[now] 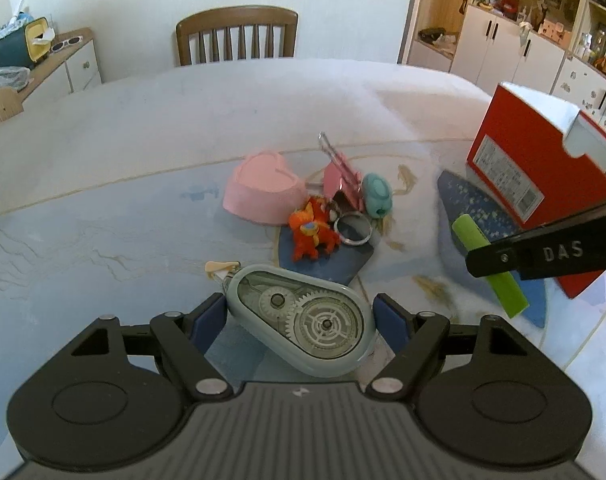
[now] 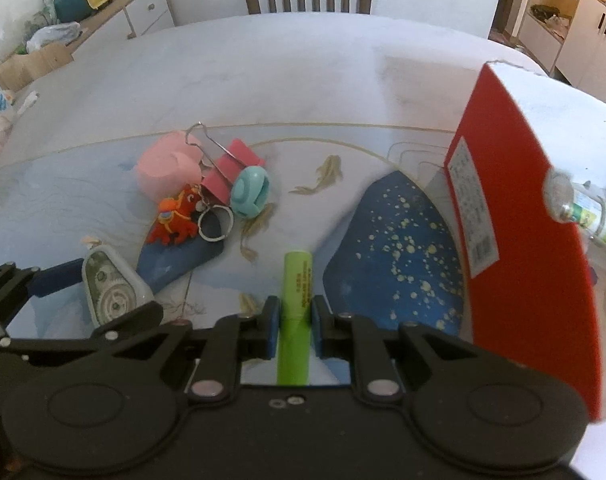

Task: Organize rigid objects
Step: 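Carry the tape roller and highlighter with both tools into the shoebox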

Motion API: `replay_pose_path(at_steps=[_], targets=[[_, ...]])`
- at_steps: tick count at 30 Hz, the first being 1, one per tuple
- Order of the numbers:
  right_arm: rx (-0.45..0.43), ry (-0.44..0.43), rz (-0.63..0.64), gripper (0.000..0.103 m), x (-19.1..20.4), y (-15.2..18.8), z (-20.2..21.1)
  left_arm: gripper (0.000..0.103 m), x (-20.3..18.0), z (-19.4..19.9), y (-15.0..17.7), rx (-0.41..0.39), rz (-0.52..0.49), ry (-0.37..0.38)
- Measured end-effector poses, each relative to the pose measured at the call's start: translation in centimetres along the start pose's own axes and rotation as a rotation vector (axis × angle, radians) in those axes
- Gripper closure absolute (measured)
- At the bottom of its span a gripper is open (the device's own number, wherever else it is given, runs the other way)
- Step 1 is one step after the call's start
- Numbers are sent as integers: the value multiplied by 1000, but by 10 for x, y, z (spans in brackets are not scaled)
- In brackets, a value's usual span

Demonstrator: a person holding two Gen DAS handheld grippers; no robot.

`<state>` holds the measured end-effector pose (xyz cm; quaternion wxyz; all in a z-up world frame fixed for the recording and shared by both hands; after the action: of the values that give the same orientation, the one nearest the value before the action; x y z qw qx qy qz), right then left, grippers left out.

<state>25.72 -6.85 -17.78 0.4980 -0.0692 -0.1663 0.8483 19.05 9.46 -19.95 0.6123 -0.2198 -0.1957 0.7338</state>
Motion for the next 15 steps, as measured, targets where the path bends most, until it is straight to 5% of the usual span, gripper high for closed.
replay_pose_path(at_steps=[15], targets=[[-90, -46, 11, 87, -25, 0, 74, 23, -30, 43, -25, -41, -6, 38]])
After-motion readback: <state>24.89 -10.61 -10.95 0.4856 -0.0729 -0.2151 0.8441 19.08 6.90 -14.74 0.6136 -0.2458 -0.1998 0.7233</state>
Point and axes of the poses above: each gripper's, at about its wrist camera, not at the fingertips, and z roughly against the way its jaws point, x to its left, y to its underside, the point moved 5 cm from there along -z, roughly the way its jaws point, and after that the axes turned 6 degrees about x, right-handed, at the moved point
